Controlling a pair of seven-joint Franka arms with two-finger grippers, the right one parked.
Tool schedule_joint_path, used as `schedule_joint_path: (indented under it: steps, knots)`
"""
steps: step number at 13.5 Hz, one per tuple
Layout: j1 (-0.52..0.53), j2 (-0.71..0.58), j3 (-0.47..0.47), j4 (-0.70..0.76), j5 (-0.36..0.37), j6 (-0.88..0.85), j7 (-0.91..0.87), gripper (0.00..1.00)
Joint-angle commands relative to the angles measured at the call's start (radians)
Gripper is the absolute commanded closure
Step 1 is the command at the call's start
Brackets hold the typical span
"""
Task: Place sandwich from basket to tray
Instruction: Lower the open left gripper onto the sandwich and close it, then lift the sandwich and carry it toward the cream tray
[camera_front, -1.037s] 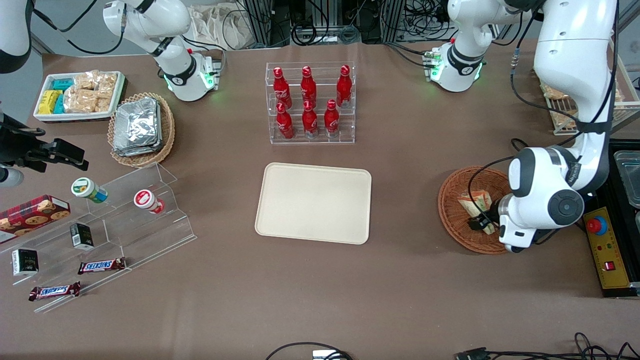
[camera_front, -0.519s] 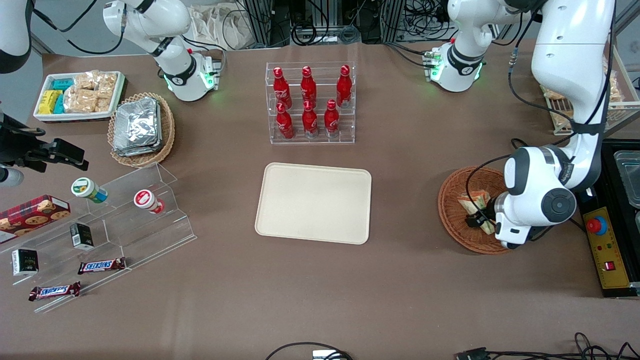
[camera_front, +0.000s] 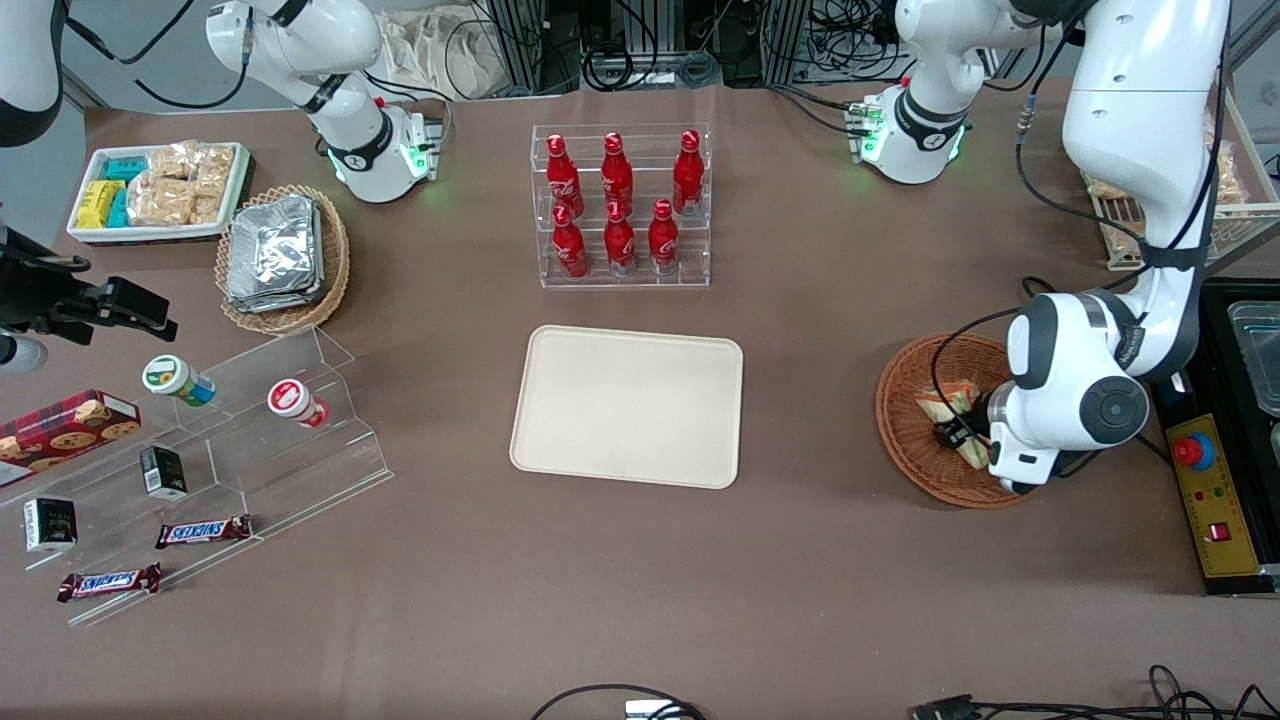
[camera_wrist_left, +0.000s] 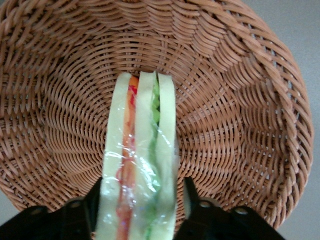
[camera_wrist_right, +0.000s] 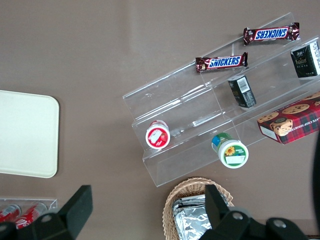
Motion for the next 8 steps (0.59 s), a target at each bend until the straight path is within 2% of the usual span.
schedule_joint_path:
  steps: [1,4,8]
  knots:
    - [0.003,-0.018,0.002,-0.015,-0.013,0.011,0.009,1.00]
    - [0.003,-0.022,0.002,-0.011,-0.012,0.005,0.010,1.00]
    - [-0.008,-0.097,-0.001,0.026,-0.006,-0.066,0.030,1.00]
